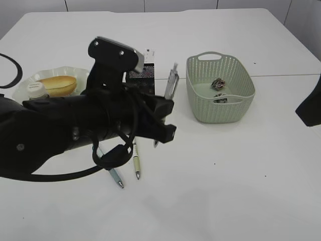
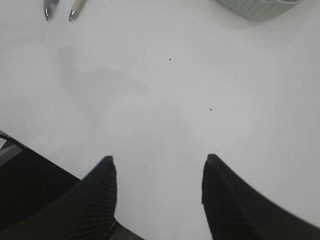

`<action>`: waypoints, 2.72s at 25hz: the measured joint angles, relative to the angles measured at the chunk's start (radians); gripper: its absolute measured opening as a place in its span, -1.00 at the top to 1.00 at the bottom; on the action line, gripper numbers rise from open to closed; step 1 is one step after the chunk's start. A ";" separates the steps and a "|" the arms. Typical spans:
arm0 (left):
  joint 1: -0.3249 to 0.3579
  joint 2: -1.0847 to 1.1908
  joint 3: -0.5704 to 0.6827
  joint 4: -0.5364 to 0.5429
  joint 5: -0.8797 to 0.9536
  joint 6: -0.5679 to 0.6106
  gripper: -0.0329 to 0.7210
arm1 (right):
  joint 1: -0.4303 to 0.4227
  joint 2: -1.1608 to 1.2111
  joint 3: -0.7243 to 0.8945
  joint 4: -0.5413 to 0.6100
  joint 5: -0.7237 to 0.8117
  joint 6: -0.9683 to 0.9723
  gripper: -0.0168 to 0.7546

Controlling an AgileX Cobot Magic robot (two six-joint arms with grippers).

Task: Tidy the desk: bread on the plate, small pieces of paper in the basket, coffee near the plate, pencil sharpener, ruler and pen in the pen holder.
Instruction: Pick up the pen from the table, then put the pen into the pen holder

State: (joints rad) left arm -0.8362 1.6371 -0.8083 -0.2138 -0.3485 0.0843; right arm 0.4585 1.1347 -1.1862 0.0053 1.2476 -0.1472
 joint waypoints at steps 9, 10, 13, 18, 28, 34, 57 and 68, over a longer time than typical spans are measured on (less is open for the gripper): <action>0.172 0.034 -0.184 -0.008 -0.172 0.000 0.74 | 0.000 0.000 0.000 0.000 0.000 0.000 -0.09; 0.201 0.050 -0.225 -0.011 -0.172 0.000 0.74 | 0.000 0.000 0.000 0.000 0.000 0.000 -0.09; 0.262 0.126 -0.329 -0.013 -0.168 0.000 0.74 | 0.000 0.000 0.000 0.000 0.000 0.000 -0.09; 0.300 0.265 -0.472 -0.015 -0.151 0.000 0.74 | 0.000 0.000 0.000 0.000 0.000 0.000 -0.09; 0.307 0.499 -0.657 -0.015 -0.095 0.000 0.74 | 0.000 0.000 0.000 0.000 0.000 0.000 -0.09; 0.326 0.524 -0.663 -0.015 -0.088 0.000 0.73 | 0.000 0.000 0.000 0.000 0.000 0.000 -0.09; 0.365 0.536 -0.664 -0.015 0.007 0.000 0.51 | 0.000 0.000 0.000 0.000 0.000 0.000 -0.09; 0.365 0.485 -0.664 -0.015 0.071 0.000 0.15 | 0.000 0.000 0.000 0.000 0.000 0.000 -0.09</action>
State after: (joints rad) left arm -0.4713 2.1222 -1.4727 -0.2285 -0.2771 0.0843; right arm 0.4585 1.1347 -1.1862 0.0053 1.2476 -0.1472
